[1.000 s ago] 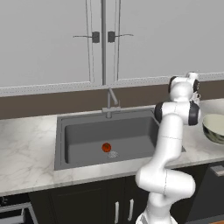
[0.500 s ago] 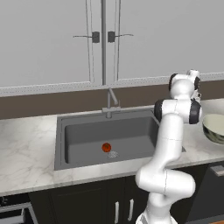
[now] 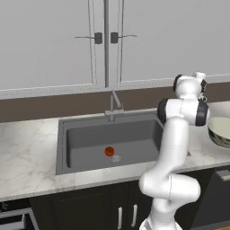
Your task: Remove the tomato and onion from the sink. Then move the bowl and cup from the counter to the sink for washing.
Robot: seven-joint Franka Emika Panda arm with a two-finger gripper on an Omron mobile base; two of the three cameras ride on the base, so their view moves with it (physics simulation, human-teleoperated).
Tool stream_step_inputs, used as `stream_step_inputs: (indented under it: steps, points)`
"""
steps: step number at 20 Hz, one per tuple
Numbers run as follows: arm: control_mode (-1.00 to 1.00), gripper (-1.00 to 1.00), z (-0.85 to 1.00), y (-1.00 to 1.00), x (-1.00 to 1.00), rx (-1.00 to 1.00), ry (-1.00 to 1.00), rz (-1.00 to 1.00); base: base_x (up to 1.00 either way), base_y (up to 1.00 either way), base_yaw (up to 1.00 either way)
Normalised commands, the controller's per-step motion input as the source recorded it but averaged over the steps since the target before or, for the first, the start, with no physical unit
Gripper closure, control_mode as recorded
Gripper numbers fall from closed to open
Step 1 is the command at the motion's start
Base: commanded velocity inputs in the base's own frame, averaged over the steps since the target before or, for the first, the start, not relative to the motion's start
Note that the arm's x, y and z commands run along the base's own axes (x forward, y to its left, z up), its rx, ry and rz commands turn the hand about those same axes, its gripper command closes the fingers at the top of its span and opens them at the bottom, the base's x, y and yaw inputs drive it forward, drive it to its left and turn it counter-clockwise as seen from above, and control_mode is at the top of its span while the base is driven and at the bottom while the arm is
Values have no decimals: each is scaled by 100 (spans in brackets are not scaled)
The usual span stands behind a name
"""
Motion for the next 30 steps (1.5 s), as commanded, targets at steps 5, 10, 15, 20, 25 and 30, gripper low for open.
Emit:
stream_step_inputs:
  steps: [5, 10, 15, 20, 25, 30]
  points:
    - [-100, -100, 6, 36, -29, -6, -9, -8, 0, 0, 0]
    - [-100, -100, 8, 41, -25, -11, -10, -9, 0, 0, 0]
    - [-100, -100, 7, 40, -25, -12, -9, -10, 0, 0, 0]
    - [-100, -100, 7, 39, -23, -10, -7, -12, 0, 0, 0]
    - [-100, -100, 12, 38, -18, -6, -1, -14, 0, 0, 0]
    - [-100, -100, 13, 34, -13, -4, 0, -17, 0, 0, 0]
